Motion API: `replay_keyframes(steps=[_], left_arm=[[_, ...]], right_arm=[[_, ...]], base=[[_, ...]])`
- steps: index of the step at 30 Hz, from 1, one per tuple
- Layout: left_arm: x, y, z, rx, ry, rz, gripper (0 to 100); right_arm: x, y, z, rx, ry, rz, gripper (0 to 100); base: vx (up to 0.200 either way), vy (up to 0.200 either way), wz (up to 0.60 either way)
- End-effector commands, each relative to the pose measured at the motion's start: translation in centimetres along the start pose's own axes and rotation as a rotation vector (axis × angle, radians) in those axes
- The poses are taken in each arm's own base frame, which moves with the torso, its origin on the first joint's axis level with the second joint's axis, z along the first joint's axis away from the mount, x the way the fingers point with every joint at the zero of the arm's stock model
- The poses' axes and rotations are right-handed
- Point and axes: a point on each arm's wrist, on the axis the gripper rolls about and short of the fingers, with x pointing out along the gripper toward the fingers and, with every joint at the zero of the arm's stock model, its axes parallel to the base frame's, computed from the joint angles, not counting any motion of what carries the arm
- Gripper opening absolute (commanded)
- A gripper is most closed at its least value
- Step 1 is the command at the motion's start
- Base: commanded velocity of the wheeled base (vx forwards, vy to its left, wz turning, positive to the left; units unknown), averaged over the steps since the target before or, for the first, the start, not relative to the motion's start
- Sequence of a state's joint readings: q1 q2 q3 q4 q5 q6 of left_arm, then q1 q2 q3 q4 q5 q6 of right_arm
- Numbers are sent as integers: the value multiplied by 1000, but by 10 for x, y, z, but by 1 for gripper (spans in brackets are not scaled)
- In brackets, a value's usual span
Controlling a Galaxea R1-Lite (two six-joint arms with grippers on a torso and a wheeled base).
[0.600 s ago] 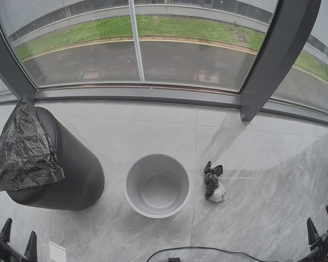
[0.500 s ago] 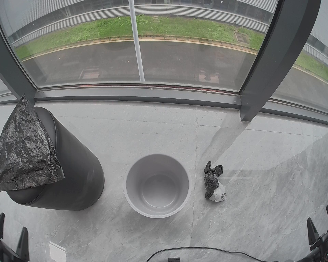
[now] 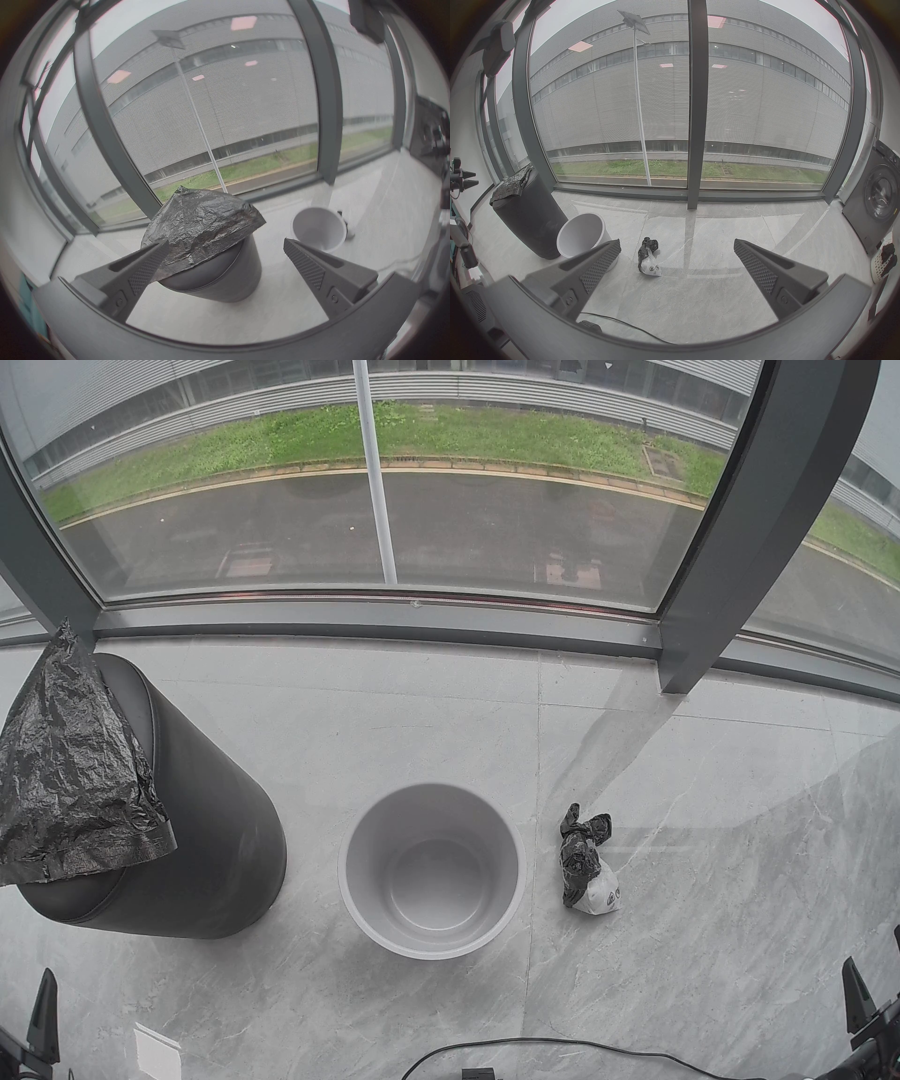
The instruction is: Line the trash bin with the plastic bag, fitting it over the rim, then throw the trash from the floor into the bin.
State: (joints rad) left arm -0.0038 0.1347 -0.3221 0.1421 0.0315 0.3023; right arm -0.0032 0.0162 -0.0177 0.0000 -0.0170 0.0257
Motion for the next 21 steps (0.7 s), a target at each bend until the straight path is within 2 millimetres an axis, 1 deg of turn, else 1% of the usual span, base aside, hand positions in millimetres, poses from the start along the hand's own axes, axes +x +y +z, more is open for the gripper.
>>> replay_keyframes(steps=[1,5,8,9,10,12,13,14,15,16,18,19,21], left_arm=[[20,0,0,139,142,-30,100],[30,1,4,192,187,-63,100],[49,3,15,315,249,-115,100],[49,4,16,320,252,-117,100],[59,5,23,372,272,-138,100],[71,8,31,434,295,-158,100],[71,8,31,434,295,-158,100],[85,9,39,485,310,-173,100],[90,10,40,495,309,-176,100],[97,10,42,505,305,-174,100],[100,10,42,507,297,-172,100],[104,9,40,509,278,-162,100],[103,6,31,500,277,-164,100]], right_arm=[[0,0,-5,0,5,0,100],[0,0,-5,0,5,0,100],[0,0,-5,0,5,0,100],[0,0,-5,-1,3,0,100],[0,0,-5,0,5,0,100],[0,0,-5,0,3,0,100],[0,0,-5,0,3,0,100],[0,0,-5,0,5,0,100],[0,0,-5,-1,5,0,100],[0,0,-5,-1,5,0,100],[0,0,-5,-1,3,0,100],[0,0,-5,-6,5,0,100],[0,0,-5,-10,5,2,100]], base=[[0,0,0],[0,0,0],[0,0,0],[0,0,0],[0,0,0],[0,0,0],[0,0,0],[0,0,0],[0,0,0],[0,0,0],[0,0,0],[0,0,0],[0,0,0]])
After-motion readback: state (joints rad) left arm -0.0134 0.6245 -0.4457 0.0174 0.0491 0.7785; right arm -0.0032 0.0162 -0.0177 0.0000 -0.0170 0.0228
